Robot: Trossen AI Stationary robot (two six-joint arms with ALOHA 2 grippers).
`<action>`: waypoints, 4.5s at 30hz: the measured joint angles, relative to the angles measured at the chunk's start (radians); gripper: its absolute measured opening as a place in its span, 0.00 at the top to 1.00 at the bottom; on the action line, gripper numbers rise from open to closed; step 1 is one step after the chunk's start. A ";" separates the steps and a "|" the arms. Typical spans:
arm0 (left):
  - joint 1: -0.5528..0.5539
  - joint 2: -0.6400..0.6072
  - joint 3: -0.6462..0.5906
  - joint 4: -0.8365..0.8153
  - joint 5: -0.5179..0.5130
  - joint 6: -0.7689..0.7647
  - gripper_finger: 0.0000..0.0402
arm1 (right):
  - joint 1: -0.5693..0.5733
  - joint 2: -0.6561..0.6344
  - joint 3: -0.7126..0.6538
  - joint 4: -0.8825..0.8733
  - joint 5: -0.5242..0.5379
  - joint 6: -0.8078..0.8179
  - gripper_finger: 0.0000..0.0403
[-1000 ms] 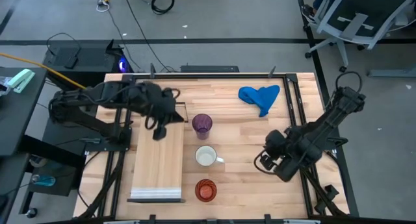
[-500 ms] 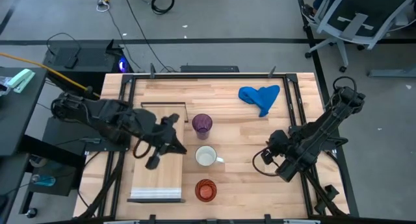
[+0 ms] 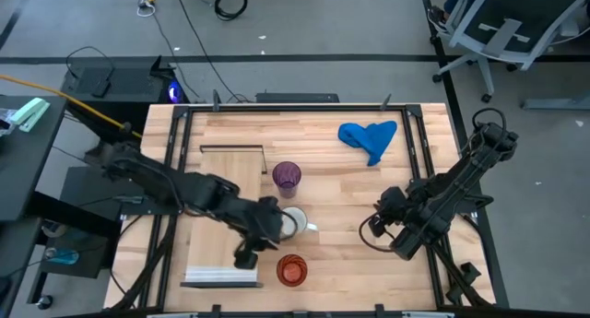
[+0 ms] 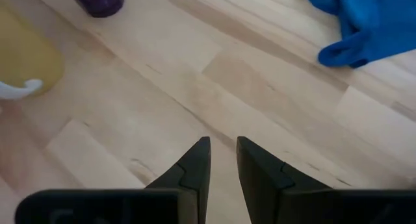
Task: Stack small to large cups/mugs on shelf
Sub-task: Put the orange cup on the shelf
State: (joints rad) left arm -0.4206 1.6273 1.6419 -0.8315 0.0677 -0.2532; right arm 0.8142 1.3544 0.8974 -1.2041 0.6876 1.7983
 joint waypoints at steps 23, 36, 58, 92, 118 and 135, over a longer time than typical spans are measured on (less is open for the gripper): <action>-0.077 0.389 0.299 -0.339 -0.167 -0.261 0.73 | 0.000 0.000 0.001 0.142 -0.008 -0.175 0.79; -0.087 0.429 0.298 -0.314 -0.209 -0.367 0.73 | 0.001 0.000 0.001 0.140 -0.004 -0.233 0.79; -0.085 0.470 0.297 -0.288 -0.175 -0.391 0.73 | 0.060 0.001 -0.029 0.169 0.026 -0.246 0.79; -0.053 0.530 0.297 -0.313 -0.114 -0.391 0.78 | 0.059 0.000 -0.029 0.183 0.026 -0.249 0.79; -0.053 0.524 0.625 -0.467 0.013 -0.303 0.97 | 0.059 0.000 -0.029 0.185 0.026 -0.257 0.79; -0.034 0.420 0.683 -0.737 -0.086 -0.463 0.97 | 0.060 0.000 -0.029 0.184 0.026 -0.265 0.79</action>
State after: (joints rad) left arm -0.4544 2.0473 2.3249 -1.5687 -0.0185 -0.7162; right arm 0.8738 1.3548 0.8684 -1.0198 0.7136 1.5330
